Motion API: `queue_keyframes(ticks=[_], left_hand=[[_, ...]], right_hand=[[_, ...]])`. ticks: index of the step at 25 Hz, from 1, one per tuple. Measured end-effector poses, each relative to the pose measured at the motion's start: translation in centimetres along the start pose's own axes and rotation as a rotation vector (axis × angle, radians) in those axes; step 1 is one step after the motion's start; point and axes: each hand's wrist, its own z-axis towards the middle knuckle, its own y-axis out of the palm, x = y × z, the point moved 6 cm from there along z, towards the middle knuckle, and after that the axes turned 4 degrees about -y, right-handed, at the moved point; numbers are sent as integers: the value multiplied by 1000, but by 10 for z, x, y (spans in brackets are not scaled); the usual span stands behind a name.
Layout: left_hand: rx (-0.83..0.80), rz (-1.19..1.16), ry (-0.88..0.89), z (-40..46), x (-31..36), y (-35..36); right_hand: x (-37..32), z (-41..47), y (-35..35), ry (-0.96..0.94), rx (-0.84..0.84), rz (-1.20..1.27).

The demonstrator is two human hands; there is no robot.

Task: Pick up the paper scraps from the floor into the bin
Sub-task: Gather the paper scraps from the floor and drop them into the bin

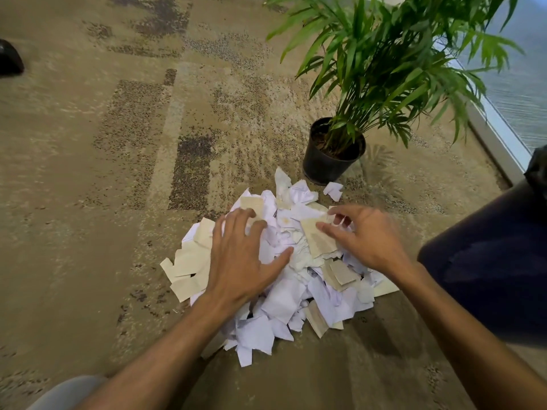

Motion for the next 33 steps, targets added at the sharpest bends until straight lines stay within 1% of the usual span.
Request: queue_keyframes(ticks=[2,3,5,7,8,9,11,12,13,15,16,17,18,19,21,23,26,29,33], left_hand=[[-70,46,34,-8,9,10],[-122,78,40,-11,11,17],[-183,128,53,-14,11,29],[-157,143,72,-13,8,32],[-124,136,81,-13,7,31],[-97,127,89,-12,7,31],[-75,124,103,-11,7,30],[-69,124,105,-11,8,28],[-64,121,104,-10,7,27],[-63,112,100,-9,6,25],[-64,105,95,-9,6,24],[-66,98,87,-10,7,23],[-69,94,77,-11,8,23],[-76,95,69,-13,10,22],[-110,101,52,-15,15,25],[-157,118,22,-16,18,30],[-157,163,51,-16,18,38],[-104,155,100,-15,17,38],[-36,70,76,-6,16,27]], right_hand=[[-6,-4,14,37,-116,-63],[-5,-5,20,70,-146,-11],[1,-6,27,158,-134,280],[3,-5,25,235,-125,614],[3,-3,21,251,-129,723],[1,-2,13,253,-136,789],[-1,5,-5,245,-125,829],[-2,9,-16,227,-86,796],[-3,15,-24,194,-15,702],[-9,28,-32,66,132,333],[-16,34,-27,-8,146,132],[-23,39,-17,-71,118,-27],[-26,42,-4,-109,61,-124],[-28,43,8,-123,0,-169],[-27,39,22,-117,-75,-176],[-29,33,27,-143,-103,-198],[-35,35,32,-180,-121,-365],[-33,41,29,-137,-68,-268],[-23,29,4,-82,99,-43]])
